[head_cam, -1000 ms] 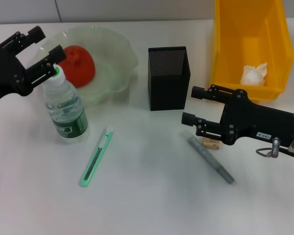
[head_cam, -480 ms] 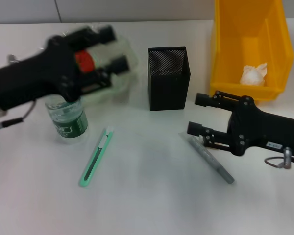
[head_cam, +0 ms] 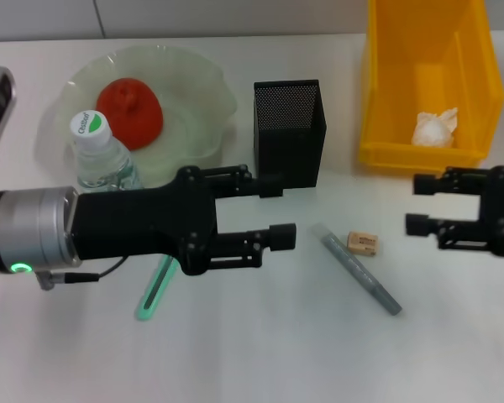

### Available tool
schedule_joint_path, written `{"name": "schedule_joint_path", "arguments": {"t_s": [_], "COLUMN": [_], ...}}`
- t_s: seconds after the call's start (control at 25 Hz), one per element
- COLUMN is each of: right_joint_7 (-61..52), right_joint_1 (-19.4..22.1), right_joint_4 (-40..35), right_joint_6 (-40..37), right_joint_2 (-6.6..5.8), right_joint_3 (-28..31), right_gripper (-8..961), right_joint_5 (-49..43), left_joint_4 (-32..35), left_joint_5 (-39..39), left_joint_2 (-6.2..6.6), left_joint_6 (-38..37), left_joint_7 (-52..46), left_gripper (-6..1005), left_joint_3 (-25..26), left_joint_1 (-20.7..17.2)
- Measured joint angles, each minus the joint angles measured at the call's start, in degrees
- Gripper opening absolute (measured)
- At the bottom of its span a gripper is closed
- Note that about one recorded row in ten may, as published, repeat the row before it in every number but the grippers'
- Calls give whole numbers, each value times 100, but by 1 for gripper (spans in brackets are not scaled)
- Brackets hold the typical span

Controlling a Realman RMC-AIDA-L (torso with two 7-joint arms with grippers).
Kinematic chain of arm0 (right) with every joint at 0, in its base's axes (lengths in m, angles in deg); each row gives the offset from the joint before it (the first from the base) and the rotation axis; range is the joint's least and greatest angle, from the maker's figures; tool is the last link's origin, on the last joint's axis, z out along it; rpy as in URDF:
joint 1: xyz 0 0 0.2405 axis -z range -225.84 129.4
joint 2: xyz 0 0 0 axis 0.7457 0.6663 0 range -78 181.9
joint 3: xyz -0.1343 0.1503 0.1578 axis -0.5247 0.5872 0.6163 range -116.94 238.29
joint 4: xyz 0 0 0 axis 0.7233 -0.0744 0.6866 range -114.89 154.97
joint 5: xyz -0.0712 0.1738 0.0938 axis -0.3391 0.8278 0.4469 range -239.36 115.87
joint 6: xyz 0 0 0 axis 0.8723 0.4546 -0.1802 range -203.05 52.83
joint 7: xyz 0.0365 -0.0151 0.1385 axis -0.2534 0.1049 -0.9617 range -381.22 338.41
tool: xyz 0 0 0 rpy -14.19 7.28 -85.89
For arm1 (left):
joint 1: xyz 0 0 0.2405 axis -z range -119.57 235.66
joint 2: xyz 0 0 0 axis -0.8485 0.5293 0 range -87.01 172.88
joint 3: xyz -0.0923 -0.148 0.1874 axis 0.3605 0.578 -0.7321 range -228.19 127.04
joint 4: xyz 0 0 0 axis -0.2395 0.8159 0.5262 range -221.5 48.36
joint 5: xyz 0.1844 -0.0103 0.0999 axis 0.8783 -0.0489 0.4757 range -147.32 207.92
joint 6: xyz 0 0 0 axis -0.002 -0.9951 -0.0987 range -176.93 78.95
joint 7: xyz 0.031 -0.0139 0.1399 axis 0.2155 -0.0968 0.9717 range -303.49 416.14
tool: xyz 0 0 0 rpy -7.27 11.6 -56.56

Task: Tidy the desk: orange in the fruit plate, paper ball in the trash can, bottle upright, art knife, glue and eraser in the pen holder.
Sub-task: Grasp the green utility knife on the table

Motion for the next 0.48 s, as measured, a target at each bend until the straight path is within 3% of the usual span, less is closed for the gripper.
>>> {"name": "schedule_joint_path", "arguments": {"t_s": [0.24, 0.48], "right_joint_7": [-1930, -2929], "right_joint_1": [-369, -985], "right_joint_4": [-1423, -1848], "right_joint_6": [-287, -723], "right_joint_2": [-37, -174], "right_joint_3": [349, 342], "right_gripper": [687, 687], "right_joint_5": [-905, -1752], "left_joint_4": [-228, -279], "left_joint_5": [-20, -21], "left_joint_2": [0, -4], "left_joint_6": [-32, -5], "left_joint_7": [274, 408], "left_gripper": [684, 684], "left_joint_3": [-7, -4], "left_joint_1": [-3, -5]}}
